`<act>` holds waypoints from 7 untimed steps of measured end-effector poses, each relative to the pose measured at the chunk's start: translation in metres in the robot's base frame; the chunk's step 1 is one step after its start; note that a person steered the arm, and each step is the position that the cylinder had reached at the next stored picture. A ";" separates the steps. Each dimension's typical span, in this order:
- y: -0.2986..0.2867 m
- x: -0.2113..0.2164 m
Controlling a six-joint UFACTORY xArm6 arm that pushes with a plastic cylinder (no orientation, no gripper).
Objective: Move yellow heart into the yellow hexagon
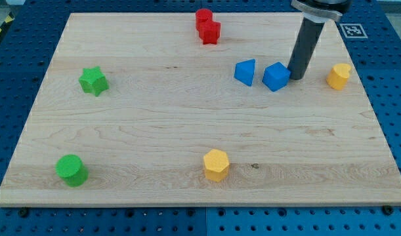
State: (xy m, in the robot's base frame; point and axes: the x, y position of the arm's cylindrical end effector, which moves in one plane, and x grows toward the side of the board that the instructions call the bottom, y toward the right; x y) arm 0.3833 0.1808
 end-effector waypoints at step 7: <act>0.084 -0.009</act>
State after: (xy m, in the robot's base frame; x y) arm 0.3740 0.2645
